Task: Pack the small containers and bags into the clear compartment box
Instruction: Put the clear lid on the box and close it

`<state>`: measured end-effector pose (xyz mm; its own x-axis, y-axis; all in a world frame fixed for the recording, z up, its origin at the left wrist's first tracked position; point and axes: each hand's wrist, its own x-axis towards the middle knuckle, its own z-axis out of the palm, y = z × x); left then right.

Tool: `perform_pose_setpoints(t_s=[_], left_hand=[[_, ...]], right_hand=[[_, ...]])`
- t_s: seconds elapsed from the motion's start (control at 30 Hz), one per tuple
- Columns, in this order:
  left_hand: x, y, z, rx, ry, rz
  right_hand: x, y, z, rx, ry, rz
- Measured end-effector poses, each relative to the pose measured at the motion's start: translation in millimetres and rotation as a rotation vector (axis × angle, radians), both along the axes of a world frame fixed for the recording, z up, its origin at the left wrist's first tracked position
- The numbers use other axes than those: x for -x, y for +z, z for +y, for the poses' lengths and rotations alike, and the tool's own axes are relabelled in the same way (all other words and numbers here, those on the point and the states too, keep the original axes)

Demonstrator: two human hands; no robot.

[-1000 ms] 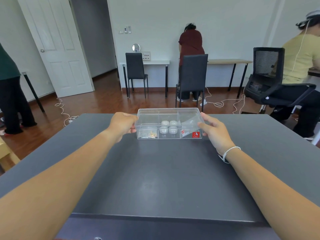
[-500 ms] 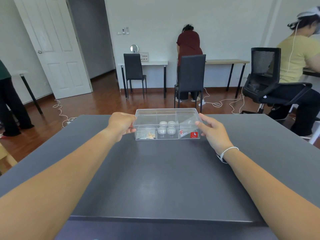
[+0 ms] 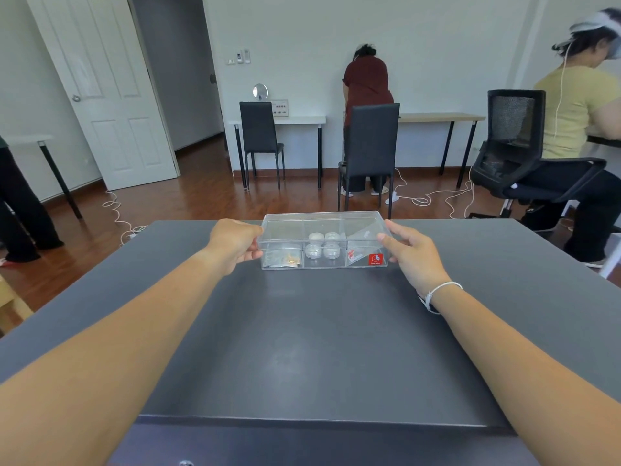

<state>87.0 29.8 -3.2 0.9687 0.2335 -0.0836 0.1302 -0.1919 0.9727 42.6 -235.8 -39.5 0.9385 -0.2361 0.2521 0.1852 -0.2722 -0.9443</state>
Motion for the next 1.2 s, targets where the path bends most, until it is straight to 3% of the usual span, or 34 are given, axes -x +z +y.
perform_pose_setpoints(t_s=[0.6, 0.93, 1.2], left_hand=[[8, -26, -2, 0.12, -0.003, -0.114], [21, -43, 0, 0.052, -0.072, -0.329], [22, -46, 1, -0.038, -0.089, -0.375]], right_hand=[[4, 0, 0, -0.016, -0.032, 0.008], [6, 1, 1, -0.001, -0.044, 0.019], [11, 2, 2, 0.007, -0.04, 0.02]])
